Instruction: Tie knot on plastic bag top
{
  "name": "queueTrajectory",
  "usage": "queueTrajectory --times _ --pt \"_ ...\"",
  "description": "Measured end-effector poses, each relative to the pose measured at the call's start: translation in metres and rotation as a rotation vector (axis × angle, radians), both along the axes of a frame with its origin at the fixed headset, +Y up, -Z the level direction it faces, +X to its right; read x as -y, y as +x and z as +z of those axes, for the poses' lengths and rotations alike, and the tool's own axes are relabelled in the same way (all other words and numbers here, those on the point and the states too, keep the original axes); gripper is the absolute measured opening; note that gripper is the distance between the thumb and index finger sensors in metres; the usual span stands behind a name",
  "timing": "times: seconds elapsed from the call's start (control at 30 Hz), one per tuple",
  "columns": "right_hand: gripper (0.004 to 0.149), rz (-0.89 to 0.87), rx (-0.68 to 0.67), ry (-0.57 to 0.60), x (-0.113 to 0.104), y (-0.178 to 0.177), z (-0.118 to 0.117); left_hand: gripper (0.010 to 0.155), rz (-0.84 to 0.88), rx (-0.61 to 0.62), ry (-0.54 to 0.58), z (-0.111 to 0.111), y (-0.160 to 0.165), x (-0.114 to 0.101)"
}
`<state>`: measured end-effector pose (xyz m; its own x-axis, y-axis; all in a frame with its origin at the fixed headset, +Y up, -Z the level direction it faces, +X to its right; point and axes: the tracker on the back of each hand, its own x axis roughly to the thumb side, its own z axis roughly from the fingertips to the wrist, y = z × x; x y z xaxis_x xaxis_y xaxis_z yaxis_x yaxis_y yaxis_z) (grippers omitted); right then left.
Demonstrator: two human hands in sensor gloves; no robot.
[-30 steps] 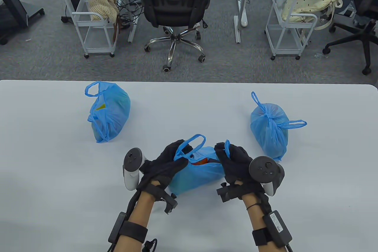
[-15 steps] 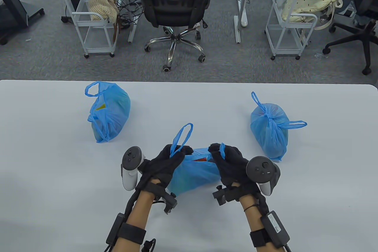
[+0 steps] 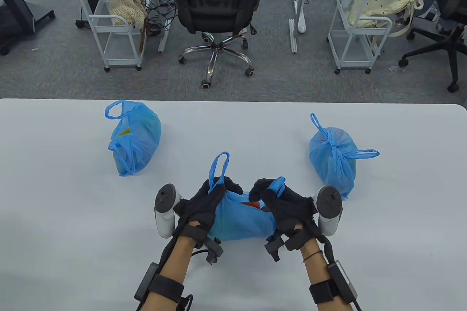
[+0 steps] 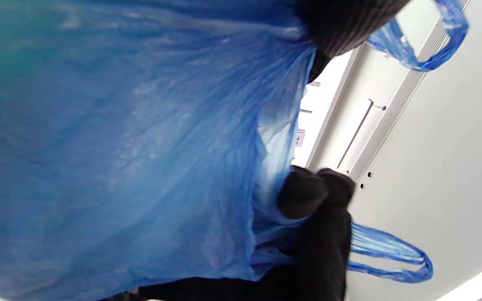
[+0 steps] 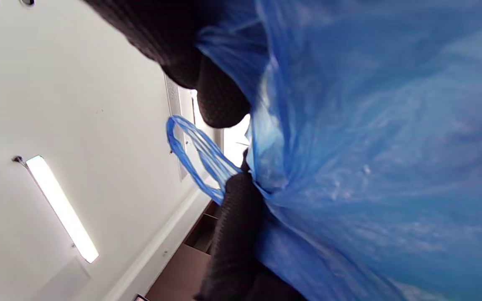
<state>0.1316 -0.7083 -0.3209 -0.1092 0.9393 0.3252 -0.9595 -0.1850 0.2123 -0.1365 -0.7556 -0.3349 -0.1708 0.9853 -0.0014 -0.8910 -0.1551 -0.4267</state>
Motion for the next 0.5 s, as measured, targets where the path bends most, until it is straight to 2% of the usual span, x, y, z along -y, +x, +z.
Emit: queueTrajectory --times 0.03,0.13,0.27,0.5 --pt "0.036 0.124 0.015 0.017 -0.001 -0.003 0.001 0.038 0.006 0.028 -0.002 0.0 0.003 0.0" --pt "0.037 0.312 0.053 0.082 -0.004 -0.012 0.005 0.038 0.049 0.047 -0.022 0.002 0.011 0.002" --pt "0.037 0.345 0.067 0.114 -0.009 -0.019 0.01 0.038 0.089 0.033 -0.034 0.001 0.008 0.006" --pt "0.038 0.431 0.118 0.186 -0.009 -0.03 0.014 0.038 -0.044 0.041 0.025 0.002 0.015 -0.001"
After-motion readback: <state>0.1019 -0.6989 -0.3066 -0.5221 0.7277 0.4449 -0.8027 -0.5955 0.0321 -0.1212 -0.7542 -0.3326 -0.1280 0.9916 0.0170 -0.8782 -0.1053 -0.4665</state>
